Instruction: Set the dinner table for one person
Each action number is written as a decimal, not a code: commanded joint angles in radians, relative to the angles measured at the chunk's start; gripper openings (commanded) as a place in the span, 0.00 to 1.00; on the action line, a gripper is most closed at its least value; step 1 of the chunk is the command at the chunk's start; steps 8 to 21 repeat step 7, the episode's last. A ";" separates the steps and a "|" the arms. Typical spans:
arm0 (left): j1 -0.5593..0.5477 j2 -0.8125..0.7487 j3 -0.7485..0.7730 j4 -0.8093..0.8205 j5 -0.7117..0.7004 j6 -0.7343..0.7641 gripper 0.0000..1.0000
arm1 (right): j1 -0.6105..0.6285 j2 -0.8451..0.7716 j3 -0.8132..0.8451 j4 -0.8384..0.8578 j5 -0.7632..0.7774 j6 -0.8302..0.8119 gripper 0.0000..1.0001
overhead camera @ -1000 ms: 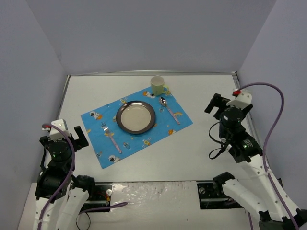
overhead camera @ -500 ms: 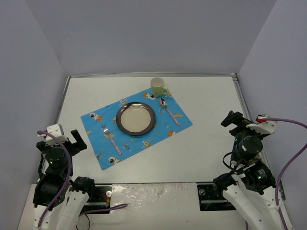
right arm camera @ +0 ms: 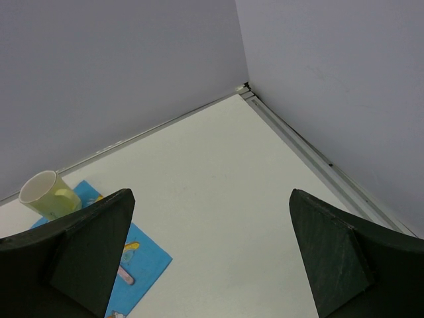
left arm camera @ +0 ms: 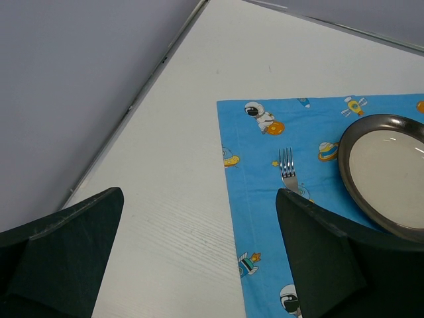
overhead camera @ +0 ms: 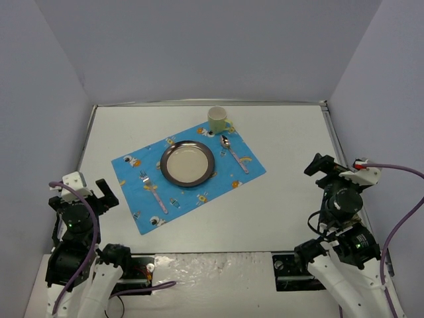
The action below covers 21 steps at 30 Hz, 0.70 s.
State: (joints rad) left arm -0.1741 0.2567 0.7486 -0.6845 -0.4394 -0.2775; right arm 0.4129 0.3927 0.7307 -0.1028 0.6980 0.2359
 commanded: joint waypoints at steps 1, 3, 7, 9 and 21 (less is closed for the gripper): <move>-0.002 0.006 0.018 0.042 -0.015 -0.008 0.97 | 0.003 0.005 0.006 0.055 -0.012 -0.007 1.00; -0.002 0.004 0.019 0.043 -0.013 -0.006 0.97 | 0.004 0.003 0.006 0.057 -0.016 -0.009 1.00; -0.002 0.004 0.018 0.043 -0.013 -0.006 0.97 | 0.004 0.006 0.007 0.060 -0.017 -0.014 1.00; -0.002 0.004 0.018 0.043 -0.013 -0.006 0.97 | 0.004 0.006 0.007 0.060 -0.017 -0.014 1.00; -0.002 0.004 0.018 0.043 -0.013 -0.006 0.97 | 0.004 0.006 0.007 0.060 -0.017 -0.014 1.00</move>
